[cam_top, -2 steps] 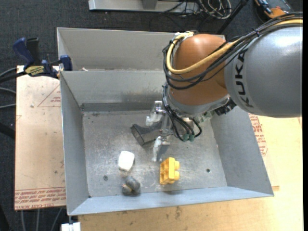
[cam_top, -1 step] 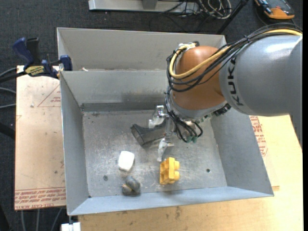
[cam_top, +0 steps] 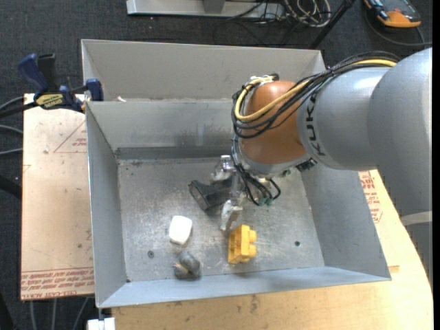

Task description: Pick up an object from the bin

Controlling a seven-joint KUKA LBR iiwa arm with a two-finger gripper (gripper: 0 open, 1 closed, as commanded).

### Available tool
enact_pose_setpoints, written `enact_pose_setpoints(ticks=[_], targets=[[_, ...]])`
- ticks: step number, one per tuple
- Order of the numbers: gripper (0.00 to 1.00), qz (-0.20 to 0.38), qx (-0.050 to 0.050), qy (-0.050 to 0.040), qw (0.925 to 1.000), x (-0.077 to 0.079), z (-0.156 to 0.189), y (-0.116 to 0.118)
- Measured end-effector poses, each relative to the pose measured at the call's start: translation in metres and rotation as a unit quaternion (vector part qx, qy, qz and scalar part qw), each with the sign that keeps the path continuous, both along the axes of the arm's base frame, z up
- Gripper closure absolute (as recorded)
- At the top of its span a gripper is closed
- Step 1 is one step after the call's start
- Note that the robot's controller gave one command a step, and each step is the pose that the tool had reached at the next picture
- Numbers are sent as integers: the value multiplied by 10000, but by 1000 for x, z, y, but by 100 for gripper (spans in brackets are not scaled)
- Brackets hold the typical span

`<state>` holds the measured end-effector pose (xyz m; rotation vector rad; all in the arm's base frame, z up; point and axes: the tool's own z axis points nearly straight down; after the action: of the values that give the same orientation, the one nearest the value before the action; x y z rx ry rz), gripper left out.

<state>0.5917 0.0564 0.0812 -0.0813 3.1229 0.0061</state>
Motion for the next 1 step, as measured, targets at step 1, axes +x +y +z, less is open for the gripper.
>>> enact_pose_setpoints(ticks=[1], targets=[[0,978,-9,55,9952,40,-4,-14]])
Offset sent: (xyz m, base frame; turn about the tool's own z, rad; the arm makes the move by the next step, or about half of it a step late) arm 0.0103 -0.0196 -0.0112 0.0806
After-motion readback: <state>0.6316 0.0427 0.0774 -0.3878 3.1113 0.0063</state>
